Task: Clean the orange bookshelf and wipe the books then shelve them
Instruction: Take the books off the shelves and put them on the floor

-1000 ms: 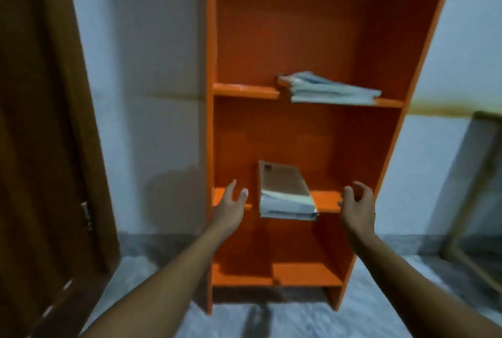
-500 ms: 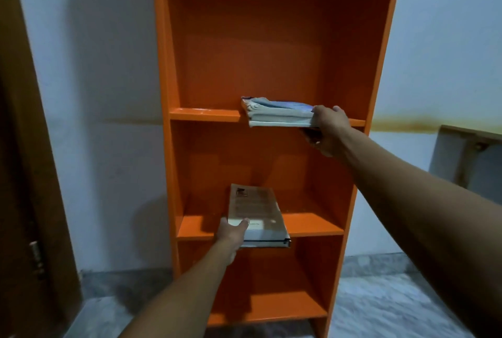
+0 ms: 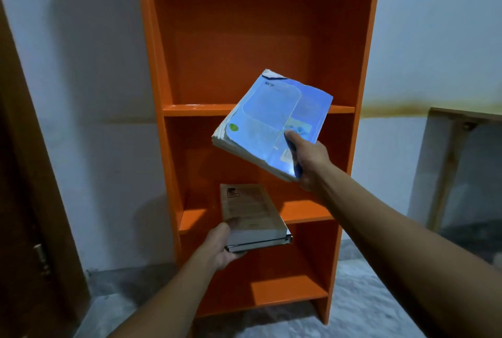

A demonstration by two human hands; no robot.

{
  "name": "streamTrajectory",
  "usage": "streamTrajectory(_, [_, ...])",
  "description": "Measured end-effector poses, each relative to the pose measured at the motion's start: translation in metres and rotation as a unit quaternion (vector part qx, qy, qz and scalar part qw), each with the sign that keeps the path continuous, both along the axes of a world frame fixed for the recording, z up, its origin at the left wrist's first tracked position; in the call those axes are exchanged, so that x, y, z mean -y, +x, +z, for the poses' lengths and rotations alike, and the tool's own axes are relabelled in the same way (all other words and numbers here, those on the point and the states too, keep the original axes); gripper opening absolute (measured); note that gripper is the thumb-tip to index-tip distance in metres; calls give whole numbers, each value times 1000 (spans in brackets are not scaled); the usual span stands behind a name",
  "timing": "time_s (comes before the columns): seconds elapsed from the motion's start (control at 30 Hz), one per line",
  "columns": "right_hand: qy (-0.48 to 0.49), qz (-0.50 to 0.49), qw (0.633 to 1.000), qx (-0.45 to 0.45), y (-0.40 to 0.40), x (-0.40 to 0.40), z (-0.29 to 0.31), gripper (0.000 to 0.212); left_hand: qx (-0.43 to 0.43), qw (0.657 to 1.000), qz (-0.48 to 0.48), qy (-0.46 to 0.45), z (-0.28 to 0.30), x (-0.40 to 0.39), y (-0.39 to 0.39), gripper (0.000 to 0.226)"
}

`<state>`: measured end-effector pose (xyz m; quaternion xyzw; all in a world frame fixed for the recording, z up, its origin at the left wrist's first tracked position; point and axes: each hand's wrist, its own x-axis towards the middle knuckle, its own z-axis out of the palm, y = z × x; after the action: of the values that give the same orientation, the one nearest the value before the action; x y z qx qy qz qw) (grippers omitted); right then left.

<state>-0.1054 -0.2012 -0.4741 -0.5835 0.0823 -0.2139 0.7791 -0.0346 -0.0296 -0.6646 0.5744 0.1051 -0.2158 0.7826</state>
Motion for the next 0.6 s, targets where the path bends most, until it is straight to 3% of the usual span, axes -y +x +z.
streamTrajectory(0.13, [-14, 12, 997, 71, -20, -11, -40, 34, -10, 1000, 1, 7, 4, 7, 0, 41])
streamTrajectory(0.23, [-49, 2, 997, 57, -46, -11, -63, 37, 8, 1000, 4, -26, -10, 3, -2, 56])
streamTrajectory(0.47, [-68, -18, 997, 30, -93, -4, -125, 22, 39, 998, 28, -26, -52, -32, -47, 51])
streamTrajectory(0.6, [-64, -54, 996, -11, -103, 4, -166, 33, 65, 998, 21, -1, -83, -56, -89, 43])
